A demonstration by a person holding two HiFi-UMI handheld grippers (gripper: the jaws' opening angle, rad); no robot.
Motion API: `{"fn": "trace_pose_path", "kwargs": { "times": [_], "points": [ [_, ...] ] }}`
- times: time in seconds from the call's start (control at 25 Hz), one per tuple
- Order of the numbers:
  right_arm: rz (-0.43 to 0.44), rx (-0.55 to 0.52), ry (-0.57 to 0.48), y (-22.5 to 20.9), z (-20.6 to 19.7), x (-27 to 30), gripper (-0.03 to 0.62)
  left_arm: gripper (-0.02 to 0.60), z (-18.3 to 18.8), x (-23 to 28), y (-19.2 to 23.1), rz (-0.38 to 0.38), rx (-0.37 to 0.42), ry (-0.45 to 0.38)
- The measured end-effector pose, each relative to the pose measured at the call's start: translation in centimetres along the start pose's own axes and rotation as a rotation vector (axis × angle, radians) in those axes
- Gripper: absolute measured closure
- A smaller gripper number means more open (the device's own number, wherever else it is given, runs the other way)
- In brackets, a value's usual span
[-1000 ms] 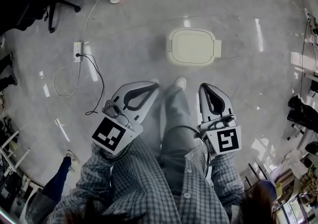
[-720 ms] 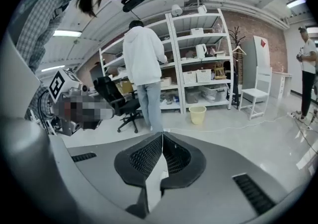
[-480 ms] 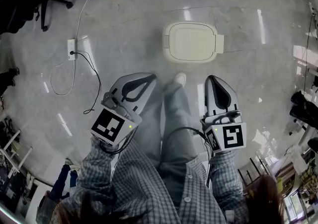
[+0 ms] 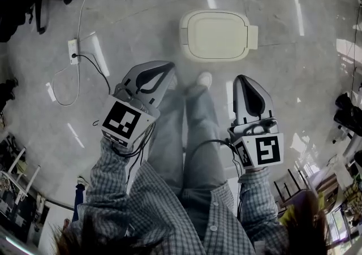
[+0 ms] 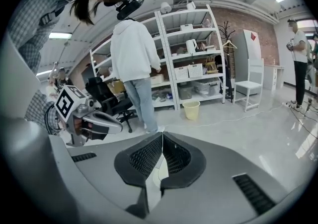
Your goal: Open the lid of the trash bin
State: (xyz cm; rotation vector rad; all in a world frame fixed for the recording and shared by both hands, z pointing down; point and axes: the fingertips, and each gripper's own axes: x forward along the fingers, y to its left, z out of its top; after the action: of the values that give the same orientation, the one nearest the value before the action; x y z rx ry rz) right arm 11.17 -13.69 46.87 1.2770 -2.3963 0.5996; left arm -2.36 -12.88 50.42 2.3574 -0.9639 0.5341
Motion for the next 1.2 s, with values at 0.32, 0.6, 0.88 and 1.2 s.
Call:
{"fn": "trace_pose_path", "kwargs": {
  "times": [0.32, 0.6, 0.88, 1.2],
  "points": [
    [-0.034, -0.034, 0.043, -2.6, -3.5, 1.1, 0.574, 0.575, -4.2, 4.6, 1.1, -0.027, 0.009, 0.062],
    [-0.062, 0.0, 0.047, -3.7, -5.4, 1.2, 0.574, 0.575, -7.4, 6.7, 2.2, -0.024, -0.006, 0.101],
    [-0.036, 0.01, 0.025, -3.6, -6.3, 2.2, 0.574, 0.575, -10.3, 9.6, 3.6, -0.007, 0.012, 0.154],
    [0.009, 0.002, 0.069, -3.4, -8.1, 3.0, 0.574, 0.575, -12.8, 12.6, 6.1, 0.015, 0.016, 0.209]
  ]
}}
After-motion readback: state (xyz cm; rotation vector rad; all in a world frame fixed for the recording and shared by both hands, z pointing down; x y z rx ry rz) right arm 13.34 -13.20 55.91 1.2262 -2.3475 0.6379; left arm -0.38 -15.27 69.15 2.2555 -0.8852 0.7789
